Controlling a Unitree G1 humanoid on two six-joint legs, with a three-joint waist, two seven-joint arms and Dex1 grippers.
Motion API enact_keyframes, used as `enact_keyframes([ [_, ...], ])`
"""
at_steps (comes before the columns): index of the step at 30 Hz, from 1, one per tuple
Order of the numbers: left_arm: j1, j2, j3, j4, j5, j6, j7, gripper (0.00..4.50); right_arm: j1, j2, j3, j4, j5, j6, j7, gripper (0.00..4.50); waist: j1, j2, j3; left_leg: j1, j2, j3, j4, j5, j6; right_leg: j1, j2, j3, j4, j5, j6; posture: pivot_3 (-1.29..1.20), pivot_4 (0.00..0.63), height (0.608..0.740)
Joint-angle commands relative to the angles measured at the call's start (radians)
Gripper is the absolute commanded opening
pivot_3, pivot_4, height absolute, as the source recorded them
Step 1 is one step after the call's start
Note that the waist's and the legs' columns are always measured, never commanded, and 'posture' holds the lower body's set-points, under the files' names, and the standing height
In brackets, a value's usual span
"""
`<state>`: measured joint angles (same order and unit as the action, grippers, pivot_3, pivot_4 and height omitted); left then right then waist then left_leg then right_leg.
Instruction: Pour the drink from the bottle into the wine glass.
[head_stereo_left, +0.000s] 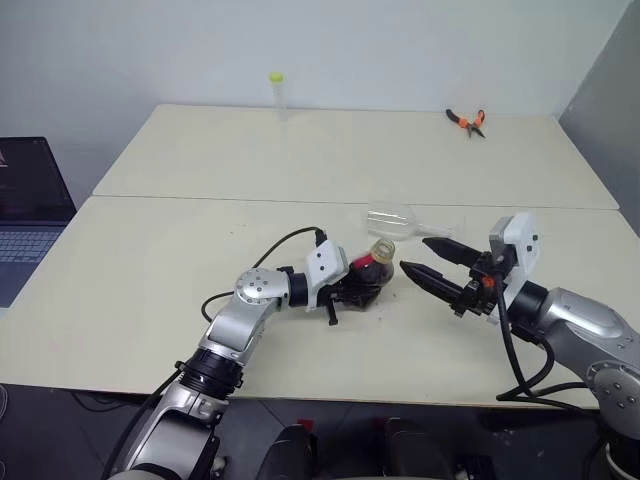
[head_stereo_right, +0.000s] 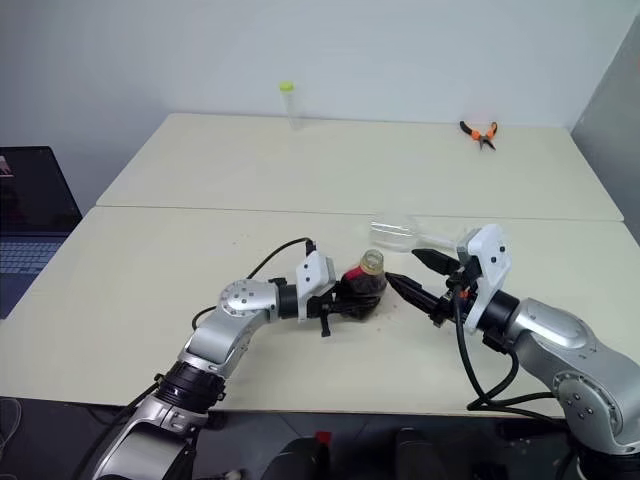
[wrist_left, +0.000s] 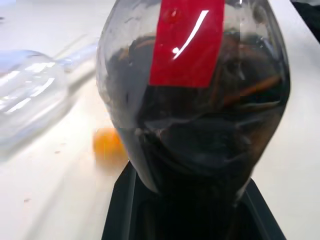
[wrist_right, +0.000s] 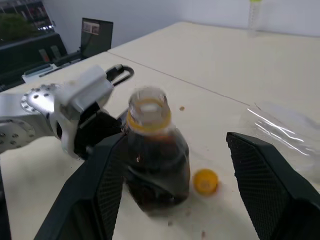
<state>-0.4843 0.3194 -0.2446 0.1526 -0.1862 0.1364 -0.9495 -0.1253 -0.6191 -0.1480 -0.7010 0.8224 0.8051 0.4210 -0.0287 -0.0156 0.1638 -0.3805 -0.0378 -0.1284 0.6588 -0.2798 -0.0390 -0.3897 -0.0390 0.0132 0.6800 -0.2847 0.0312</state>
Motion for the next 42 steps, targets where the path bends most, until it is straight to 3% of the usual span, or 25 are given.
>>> enact_keyframes([
  [1, -0.006, -0.024, 0.093, -0.012, -0.023, -0.067, 0.089, 0.64, 0.013, -0.013, -0.002, -0.025, -0.009, -0.041, 0.043, 3.34, 0.0, 0.0, 0.0, 0.0, 0.0, 0.0, 0.0, 0.0, 0.0, 0.0, 0.0, 0.0, 0.0, 0.0, 0.0, 0.0, 0.15, 0.74],
  [6, -0.029, -0.045, 0.217, 0.111, 0.064, -0.206, 0.353, 0.64, -0.018, -0.046, 0.081, -0.057, -0.106, -0.095, 0.088, 3.34, -0.002, 0.0, 0.0, 0.0, 0.0, 0.0, 0.0, 0.0, 0.0, 0.0, 0.0, 0.0, 0.0, 0.0, 0.0, 0.0, 0.15, 0.74],
  [9, -0.063, -0.037, 0.297, 0.241, 0.107, -0.291, 0.531, 0.64, -0.07, -0.01, 0.18, -0.035, -0.2, -0.152, 0.081, 3.34, -0.002, 0.0, 0.0, 0.001, 0.0, 0.0, 0.0, 0.0, 0.0, 0.0, 0.001, 0.0, 0.0, 0.0, 0.0, 0.0, 0.15, 0.74],
  [14, -0.134, -0.001, 0.387, 0.48, 0.128, -0.403, 0.692, 0.64, -0.169, 0.041, 0.316, 0.055, -0.294, -0.162, 0.097, 3.34, 0.002, -0.001, 0.001, 0.0, -0.001, -0.001, 0.001, 0.0, -0.001, -0.001, -0.001, -0.002, 0.0, 0.0, 0.001, 0.0, 0.15, 0.74],
  [21, -0.236, 0.032, 0.466, 0.743, 0.101, -0.51, 0.776, 0.64, -0.303, 0.138, 0.422, 0.164, -0.392, -0.16, 0.099, 3.34, 0.003, -0.002, 0.001, -0.002, -0.003, -0.002, 0.001, 0.002, -0.004, -0.002, -0.003, -0.005, -0.001, 0.0, 0.001, 0.0, 0.15, 0.74],
  [28, -0.285, 0.041, 0.522, 0.891, 0.058, -0.528, 0.767, 0.64, -0.339, 0.176, 0.448, 0.193, -0.432, -0.161, 0.13, 3.34, 0.002, -0.003, 0.001, -0.003, -0.003, -0.001, 0.001, 0.002, -0.004, -0.004, -0.003, -0.005, 0.0, 0.001, 0.001, 0.0, 0.15, 0.74],
  [39, -0.228, 0.03, 0.535, 0.871, 0.022, -0.536, 0.686, 4.36, -0.317, 0.186, 0.437, 0.173, -0.466, -0.151, 0.149, 3.34, -0.001, -0.003, 0.001, -0.003, -0.003, -0.001, 0.001, 0.002, -0.004, -0.005, -0.002, -0.004, 0.001, 0.001, 0.001, 0.0, 0.15, 0.74],
  [42, -0.161, 0.027, 0.526, 0.77, 0.005, -0.504, 0.648, 4.47, -0.287, 0.151, 0.415, 0.142, -0.466, -0.142, 0.158, 3.34, -0.001, -0.003, 0.001, -0.003, -0.003, -0.001, 0.001, 0.002, -0.004, -0.005, -0.002, -0.003, 0.001, 0.001, 0.001, 0.0, 0.15, 0.74],
])
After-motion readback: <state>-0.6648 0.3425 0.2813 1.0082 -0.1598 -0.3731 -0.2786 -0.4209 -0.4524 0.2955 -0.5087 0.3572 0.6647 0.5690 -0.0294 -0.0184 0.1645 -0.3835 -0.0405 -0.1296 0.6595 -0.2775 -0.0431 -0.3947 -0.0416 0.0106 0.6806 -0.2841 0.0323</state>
